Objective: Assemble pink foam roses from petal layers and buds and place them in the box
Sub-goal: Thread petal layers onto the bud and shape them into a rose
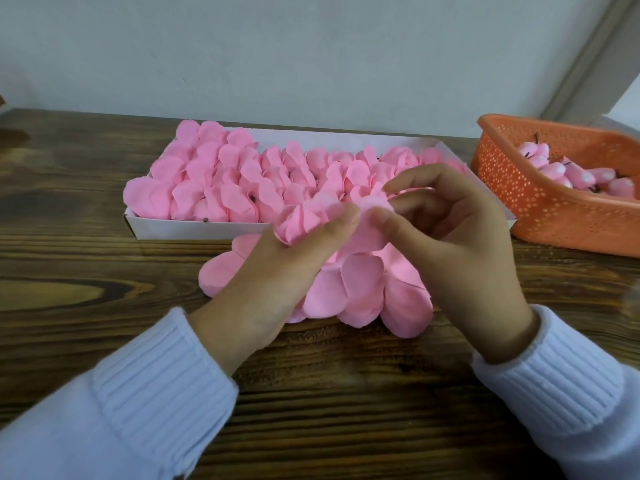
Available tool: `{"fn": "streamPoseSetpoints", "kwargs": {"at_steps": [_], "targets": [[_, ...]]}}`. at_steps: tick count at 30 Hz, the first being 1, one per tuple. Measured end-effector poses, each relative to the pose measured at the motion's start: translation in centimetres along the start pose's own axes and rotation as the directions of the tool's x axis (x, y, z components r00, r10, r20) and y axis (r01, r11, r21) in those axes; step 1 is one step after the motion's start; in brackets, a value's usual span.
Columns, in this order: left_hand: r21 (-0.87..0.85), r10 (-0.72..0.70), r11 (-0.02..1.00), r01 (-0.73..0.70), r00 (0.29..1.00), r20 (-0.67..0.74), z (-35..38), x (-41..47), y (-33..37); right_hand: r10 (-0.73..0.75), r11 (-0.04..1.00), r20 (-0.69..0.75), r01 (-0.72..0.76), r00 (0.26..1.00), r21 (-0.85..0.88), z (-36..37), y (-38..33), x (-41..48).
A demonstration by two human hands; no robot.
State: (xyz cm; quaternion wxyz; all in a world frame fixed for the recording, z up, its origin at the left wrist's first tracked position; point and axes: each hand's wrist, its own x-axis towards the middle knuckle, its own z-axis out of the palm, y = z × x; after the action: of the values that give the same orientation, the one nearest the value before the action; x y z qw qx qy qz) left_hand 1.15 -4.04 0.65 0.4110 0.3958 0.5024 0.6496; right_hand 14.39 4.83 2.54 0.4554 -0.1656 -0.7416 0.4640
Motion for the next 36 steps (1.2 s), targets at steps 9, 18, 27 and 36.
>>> {"fn": "streamPoseSetpoints", "kwargs": {"at_steps": [9, 18, 27, 36], "targets": [[0.106, 0.152, 0.978, -0.178, 0.964, 0.219, 0.6, -0.6, 0.3, -0.027, 1.0, -0.031, 0.028, 0.999, 0.004, 0.2, -0.2, -0.2], [0.125, 0.18, 0.974, -0.19, 0.98, 0.085, 0.4, -0.4, 0.2, -0.041, 0.996, 0.018, 0.039, 0.999, 0.084, 0.4, 0.0, -0.3], [-0.186, 0.143, 0.975, -0.123, 0.985, 0.097, 0.7, -0.3, 0.6, 0.183, 0.925, 0.325, -0.274, 0.928, 0.263, 1.2, 0.4, -0.7], [-0.153, 0.128, 0.983, -0.103, 0.978, 0.167, 0.6, -0.3, -0.1, 0.269, 0.832, 0.309, -0.381, 0.912, 0.403, 1.9, 0.3, -1.0]]}}
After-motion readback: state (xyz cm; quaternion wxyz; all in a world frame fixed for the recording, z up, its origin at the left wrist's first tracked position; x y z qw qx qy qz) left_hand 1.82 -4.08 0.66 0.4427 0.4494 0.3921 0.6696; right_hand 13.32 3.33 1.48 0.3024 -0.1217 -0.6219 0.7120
